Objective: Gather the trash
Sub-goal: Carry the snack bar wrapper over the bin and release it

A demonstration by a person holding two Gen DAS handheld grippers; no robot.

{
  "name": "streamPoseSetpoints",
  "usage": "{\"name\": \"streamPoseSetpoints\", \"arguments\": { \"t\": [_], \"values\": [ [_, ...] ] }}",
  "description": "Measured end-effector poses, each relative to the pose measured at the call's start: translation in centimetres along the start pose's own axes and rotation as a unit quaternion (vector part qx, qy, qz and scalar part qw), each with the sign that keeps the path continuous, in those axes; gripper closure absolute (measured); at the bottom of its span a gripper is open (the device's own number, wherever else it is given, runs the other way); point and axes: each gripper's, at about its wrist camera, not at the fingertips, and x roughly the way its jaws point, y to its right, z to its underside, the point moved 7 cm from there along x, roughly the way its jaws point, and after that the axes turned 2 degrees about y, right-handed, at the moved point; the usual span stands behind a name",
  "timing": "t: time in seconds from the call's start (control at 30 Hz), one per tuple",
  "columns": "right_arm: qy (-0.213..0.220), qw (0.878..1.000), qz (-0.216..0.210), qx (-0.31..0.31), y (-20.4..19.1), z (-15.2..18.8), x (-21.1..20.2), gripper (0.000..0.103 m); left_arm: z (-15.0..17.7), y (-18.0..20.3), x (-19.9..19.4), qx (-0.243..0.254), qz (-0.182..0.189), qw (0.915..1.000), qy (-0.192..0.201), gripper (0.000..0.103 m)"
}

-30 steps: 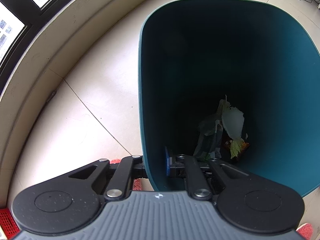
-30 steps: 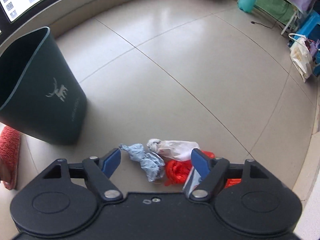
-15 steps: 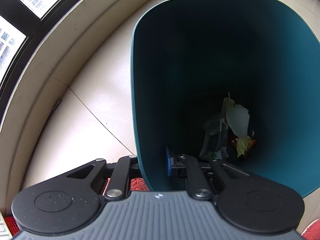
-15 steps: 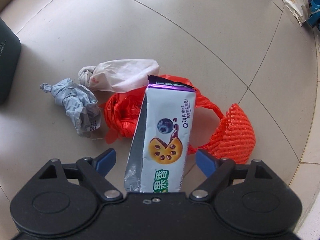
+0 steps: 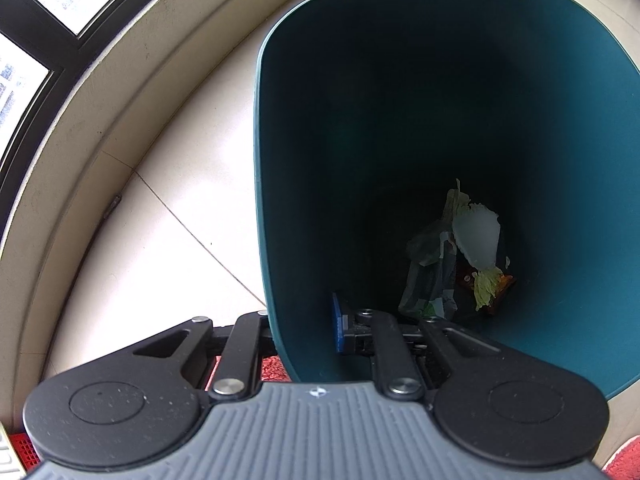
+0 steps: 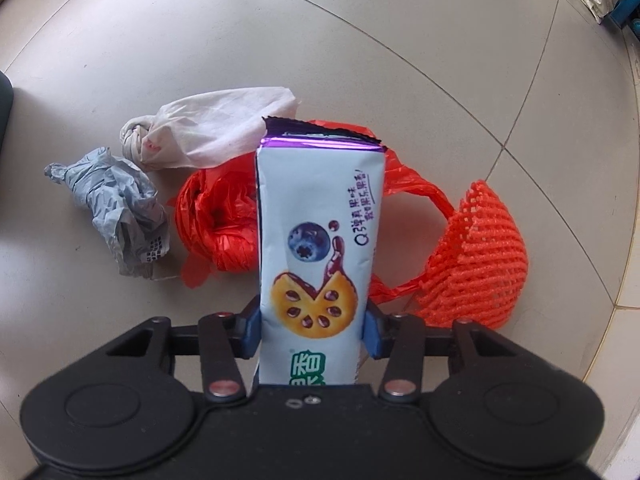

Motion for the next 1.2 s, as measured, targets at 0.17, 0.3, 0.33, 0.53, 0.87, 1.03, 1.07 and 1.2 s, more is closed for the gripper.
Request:
{"name": "streamPoseSetpoints", "arguments": {
  "t": [0.17, 0.3, 0.33, 0.53, 0.87, 1.03, 1.07, 1.2],
  "values": [
    [0.0, 1.0, 0.015, 0.005, 1.2, 0.1, -1.7, 0.067, 0.0, 0.0, -0.1, 0.0, -0.001, 1.0, 0.001, 0.088],
    [0.003, 1.0, 0.024, -0.004, 1.4, 0.2, -4.4, 0.068, 0.1, -0.1, -0.1, -0.001, 0.002, 1.0, 0.001, 0.088],
    [0.003, 1.0, 0.025, -0.004, 1.4, 0.2, -5.1, 0.068, 0.1, -0.1, -0.1, -0.002, 0.003, 1.0, 0.002, 0.088],
    [0.007, 1.0, 0.016, -0.014, 0.0, 0.2, -9.8, 0.068, 0.1, 0.0, -0.3, 0.001, -0.003, 1.0, 0.005, 0.088],
    [0.066, 0.993, -0.024, -0.097, -7.8, -3.4, -22.3, 0.068, 0.0, -0.4, -0.5, -0.003, 0.007, 1.0, 0.004, 0.088],
    [0.105, 0.984, -0.044, -0.14, -12.7, -6.2, -28.2, 0.068, -0.1, -0.9, -0.6, -0.011, 0.019, 0.9998, 0.001, 0.088],
    [0.114, 0.981, -0.048, -0.15, -13.9, -6.9, -29.4, 0.068, -0.2, -1.0, -0.6, -0.012, 0.021, 0.9997, 0.001, 0.088],
    [0.148, 0.969, -0.07, -0.187, -18.6, -9.3, -33.2, 0.068, -0.2, -1.1, -0.9, -0.008, 0.022, 0.9997, 0.004, 0.088]
  ]
}}
